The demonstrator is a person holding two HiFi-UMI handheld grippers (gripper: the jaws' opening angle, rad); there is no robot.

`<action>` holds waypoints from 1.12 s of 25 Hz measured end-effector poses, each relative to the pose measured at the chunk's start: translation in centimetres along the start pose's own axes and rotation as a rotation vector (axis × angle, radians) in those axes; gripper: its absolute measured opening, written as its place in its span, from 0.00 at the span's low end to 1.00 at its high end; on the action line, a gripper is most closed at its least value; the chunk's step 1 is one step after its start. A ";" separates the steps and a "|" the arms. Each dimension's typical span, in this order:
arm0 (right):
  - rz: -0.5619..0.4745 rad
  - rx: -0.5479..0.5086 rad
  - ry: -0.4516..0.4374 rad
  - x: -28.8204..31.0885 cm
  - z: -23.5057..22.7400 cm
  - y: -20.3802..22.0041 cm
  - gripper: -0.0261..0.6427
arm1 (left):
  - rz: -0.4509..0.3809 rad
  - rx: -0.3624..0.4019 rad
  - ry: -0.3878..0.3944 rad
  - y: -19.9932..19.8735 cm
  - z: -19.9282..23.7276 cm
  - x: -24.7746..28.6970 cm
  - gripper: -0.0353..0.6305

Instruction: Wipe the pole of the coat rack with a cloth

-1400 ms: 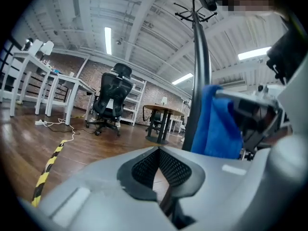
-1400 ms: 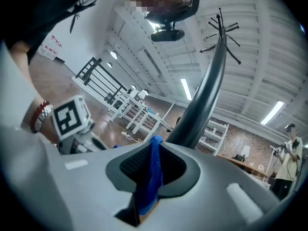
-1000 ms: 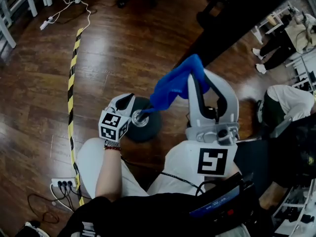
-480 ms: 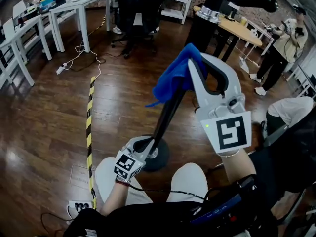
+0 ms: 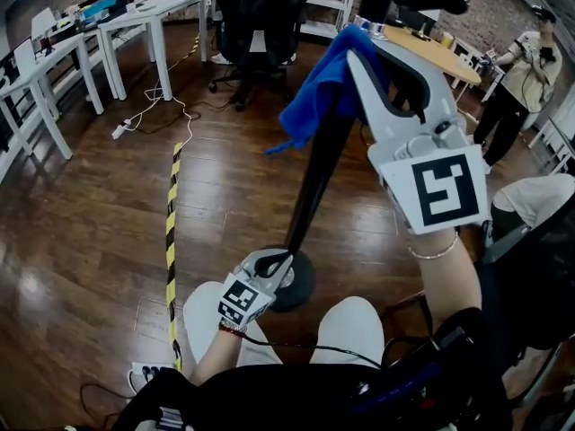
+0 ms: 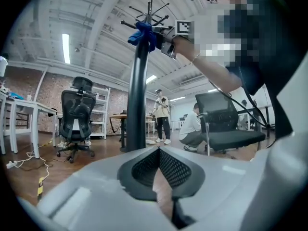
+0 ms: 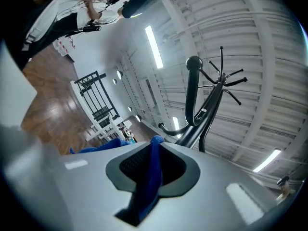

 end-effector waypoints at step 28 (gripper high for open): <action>0.375 -0.076 -0.162 -4.5 27.4 20.7 0.11 | -0.139 -0.143 -0.200 2.0 7.6 1.8 0.06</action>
Point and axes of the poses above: the fingertips, and each gripper's own axes: x forward along the fingers, z to its left, y out of its underside, the point moved 9 cm from there along -x, backward along the fingers, and after that the axes turned 15 degrees about -y, right-handed, at the moved point
